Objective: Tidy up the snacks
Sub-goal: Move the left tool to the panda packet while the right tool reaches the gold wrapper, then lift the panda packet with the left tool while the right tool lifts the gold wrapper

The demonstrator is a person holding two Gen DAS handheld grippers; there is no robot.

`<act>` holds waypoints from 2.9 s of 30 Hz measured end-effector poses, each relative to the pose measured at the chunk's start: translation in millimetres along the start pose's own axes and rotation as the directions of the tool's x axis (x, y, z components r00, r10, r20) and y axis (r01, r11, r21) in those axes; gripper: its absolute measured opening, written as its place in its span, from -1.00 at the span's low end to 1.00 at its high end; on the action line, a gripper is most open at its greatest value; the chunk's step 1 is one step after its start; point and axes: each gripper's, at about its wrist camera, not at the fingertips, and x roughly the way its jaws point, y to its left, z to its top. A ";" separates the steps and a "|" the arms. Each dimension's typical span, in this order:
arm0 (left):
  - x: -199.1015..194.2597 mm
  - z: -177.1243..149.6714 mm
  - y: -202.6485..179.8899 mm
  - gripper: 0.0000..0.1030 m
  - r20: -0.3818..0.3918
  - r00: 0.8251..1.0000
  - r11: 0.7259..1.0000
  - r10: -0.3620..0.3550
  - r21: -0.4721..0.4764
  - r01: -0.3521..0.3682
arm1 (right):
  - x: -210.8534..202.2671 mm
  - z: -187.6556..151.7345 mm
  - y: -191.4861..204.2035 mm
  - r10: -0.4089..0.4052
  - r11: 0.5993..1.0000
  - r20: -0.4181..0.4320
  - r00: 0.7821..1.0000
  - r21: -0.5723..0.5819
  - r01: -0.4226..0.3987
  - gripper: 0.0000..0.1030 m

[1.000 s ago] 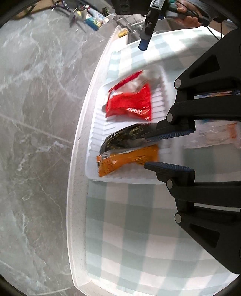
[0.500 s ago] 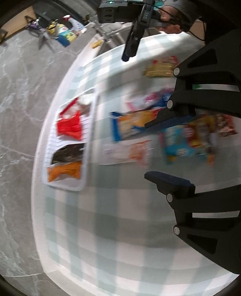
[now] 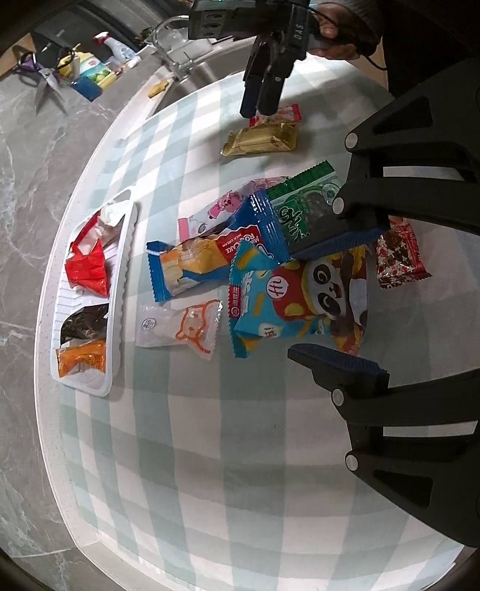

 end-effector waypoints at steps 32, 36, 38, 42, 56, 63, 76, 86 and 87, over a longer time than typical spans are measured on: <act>34.6 -1.2 5.6 -0.15 -0.009 1.000 1.000 -0.007 0.023 0.007 | 43.2 -6.9 29.1 -0.259 0.955 -0.018 0.966 -0.156 0.253 -0.13; 33.1 0.1 15.9 -0.18 0.000 0.999 0.998 -0.053 -0.035 0.053 | 36.1 -1.4 8.4 -0.163 0.985 -0.028 0.986 -0.057 0.161 -0.35; 31.9 0.5 20.2 -0.19 0.003 0.998 0.997 -0.063 -0.054 0.063 | 34.6 1.4 1.2 -0.128 0.992 -0.030 0.991 -0.017 0.127 -0.35; 26.0 0.5 27.4 -0.19 0.014 0.997 0.994 -0.079 -0.081 0.080 | 28.6 3.0 -15.1 -0.032 0.994 -0.023 0.999 0.104 0.034 -0.35; -0.4 25.3 54.6 -0.19 0.093 0.980 0.963 -0.174 -0.192 0.189 | 10.4 18.4 -42.6 0.164 0.933 0.064 0.984 0.315 -0.176 -0.35; -6.4 52.4 63.6 -0.19 0.130 0.973 0.954 -0.193 -0.207 0.217 | 12.1 36.8 -44.3 0.188 0.924 0.086 0.978 0.323 -0.206 -0.35; 3.5 116.2 66.4 -0.19 0.140 0.973 0.965 -0.185 -0.163 0.207 | 19.3 89.7 -49.9 0.196 0.926 0.126 0.972 0.302 -0.226 -0.35; 27.9 172.9 75.6 -0.19 0.131 0.979 0.976 -0.158 -0.130 0.175 | 34.4 152.9 -48.3 0.190 0.944 0.152 0.970 0.242 -0.222 -0.35; 30.1 177.1 76.2 -0.19 0.131 0.979 0.977 -0.155 -0.128 0.172 | 36.9 159.3 -46.8 0.189 0.947 0.152 0.970 0.233 -0.221 -0.35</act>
